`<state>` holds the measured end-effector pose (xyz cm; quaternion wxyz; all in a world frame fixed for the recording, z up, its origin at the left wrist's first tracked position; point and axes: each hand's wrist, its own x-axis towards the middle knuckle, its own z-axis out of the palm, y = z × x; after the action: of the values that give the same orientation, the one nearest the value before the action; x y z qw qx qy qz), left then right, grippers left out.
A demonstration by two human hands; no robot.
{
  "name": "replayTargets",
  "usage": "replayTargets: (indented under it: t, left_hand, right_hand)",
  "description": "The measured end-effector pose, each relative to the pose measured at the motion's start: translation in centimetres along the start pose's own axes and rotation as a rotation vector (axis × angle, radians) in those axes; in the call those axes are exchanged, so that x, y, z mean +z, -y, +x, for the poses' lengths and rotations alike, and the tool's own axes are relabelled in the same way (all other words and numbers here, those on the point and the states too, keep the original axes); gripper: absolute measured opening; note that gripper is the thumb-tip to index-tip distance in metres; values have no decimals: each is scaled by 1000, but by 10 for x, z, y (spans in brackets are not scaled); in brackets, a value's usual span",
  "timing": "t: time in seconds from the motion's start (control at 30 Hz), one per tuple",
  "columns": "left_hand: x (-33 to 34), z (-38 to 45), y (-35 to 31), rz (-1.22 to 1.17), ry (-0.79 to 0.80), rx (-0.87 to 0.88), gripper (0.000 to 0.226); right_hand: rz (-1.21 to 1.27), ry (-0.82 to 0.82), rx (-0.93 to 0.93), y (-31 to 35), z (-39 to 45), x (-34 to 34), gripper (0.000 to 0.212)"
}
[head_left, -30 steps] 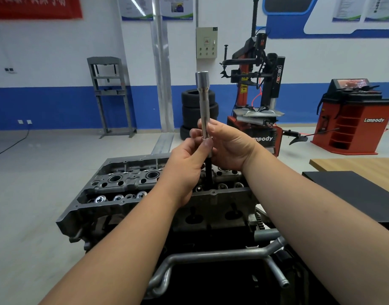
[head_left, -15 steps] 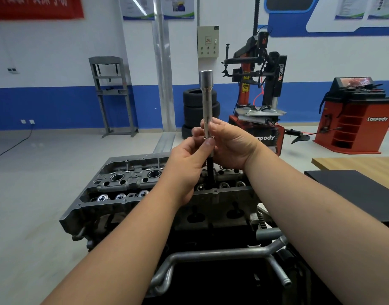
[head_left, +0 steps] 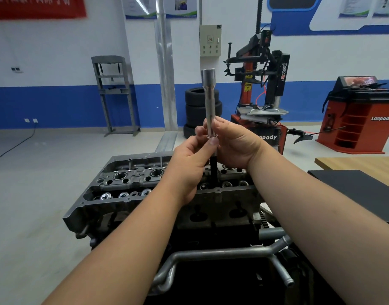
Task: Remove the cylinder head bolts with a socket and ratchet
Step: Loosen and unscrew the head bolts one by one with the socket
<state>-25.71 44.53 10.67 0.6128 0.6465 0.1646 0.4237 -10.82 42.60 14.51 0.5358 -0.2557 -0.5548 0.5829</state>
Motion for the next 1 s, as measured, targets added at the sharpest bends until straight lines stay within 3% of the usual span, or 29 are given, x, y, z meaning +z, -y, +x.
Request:
replayTargets:
  t: [0.07,0.17,0.33,0.63,0.77,0.83,1.0]
  left_hand:
    - [-1,0,0,-17,14,-24,20]
    - [-3,1,0,-37,10,-39,25]
    - [0,0,-1,9,-4,4,15]
    - [-1,-2,-2,15,30,-9,23]
    - [1,-2,1,26,-12,41,13]
    - [1,-1,2,35,-14,50,28]
    - [-1,-1,-1,12,22,10,21]
  right_hand:
    - [-14,-24,34,0,0,-1,37]
    - [10,-47,72,0,0,-2,41]
    - [41,49,20,2,-1,3,38]
    - [6,-12,51,0,-2,-2,41]
    - [98,49,14,0,-1,0,46]
    - [65,19,-7,0,-1,0,43]
    - [34,1,32,0,-2,-2,37]
